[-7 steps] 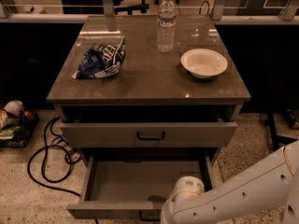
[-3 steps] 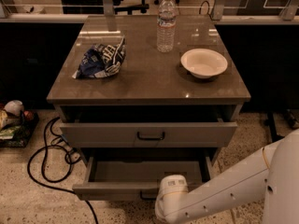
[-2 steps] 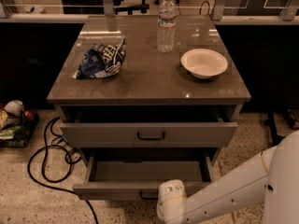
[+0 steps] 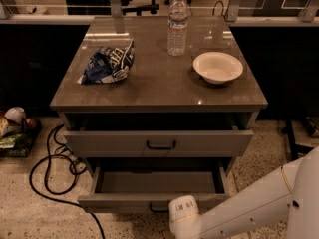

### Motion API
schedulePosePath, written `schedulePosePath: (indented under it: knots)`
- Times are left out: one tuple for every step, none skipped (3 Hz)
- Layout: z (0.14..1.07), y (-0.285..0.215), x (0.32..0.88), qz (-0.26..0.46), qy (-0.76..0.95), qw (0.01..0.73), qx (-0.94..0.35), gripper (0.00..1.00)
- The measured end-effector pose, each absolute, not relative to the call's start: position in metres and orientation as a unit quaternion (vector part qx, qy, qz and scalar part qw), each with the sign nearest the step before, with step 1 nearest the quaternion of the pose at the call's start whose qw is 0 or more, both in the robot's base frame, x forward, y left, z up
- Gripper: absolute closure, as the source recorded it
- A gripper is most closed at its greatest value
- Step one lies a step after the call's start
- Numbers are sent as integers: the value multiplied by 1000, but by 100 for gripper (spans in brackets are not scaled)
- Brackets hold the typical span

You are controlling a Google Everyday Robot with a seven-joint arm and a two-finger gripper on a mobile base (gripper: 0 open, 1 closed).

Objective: Close middle drawer

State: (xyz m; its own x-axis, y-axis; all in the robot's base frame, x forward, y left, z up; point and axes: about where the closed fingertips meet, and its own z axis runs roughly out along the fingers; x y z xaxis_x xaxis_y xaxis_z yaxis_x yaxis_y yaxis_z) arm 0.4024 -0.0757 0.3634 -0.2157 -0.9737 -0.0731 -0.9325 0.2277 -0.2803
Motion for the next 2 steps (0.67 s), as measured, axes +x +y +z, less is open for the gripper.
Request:
schedulePosePath:
  knots:
    - [377, -84, 406, -108, 777, 122, -608, 100]
    - [407, -93, 417, -143, 759, 142, -619, 100]
